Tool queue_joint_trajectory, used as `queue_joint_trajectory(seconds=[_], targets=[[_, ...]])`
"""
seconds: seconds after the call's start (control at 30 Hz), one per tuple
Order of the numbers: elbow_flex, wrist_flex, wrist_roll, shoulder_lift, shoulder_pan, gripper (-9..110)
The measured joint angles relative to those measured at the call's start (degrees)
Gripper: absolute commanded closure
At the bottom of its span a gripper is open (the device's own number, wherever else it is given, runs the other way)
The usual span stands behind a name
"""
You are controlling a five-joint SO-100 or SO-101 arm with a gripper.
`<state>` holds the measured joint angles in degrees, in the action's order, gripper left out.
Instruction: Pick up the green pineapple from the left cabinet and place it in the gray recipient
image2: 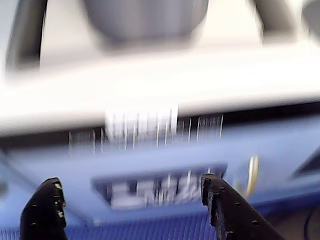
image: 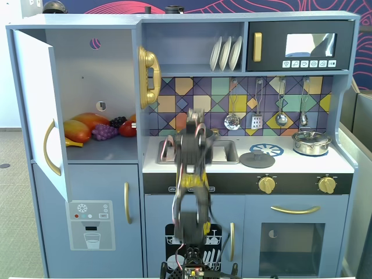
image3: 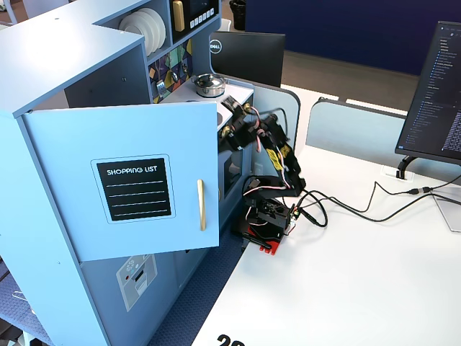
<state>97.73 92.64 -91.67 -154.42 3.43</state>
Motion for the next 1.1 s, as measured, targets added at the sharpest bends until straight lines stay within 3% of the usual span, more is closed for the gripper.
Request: queue_joint_trajectory(seconds=[0.27, 0.63, 0.83, 1.1], targets=[[38.8, -11.5, 5.8, -18.5, -0.8, 77], [71.0, -37.4, 7.5, -19.2, -1.8, 83], [74.5, -35.8, 8.9, -18.2, -2.8, 87], [73.0, -16.1, 2.5, -23.2, -2.6, 84]])
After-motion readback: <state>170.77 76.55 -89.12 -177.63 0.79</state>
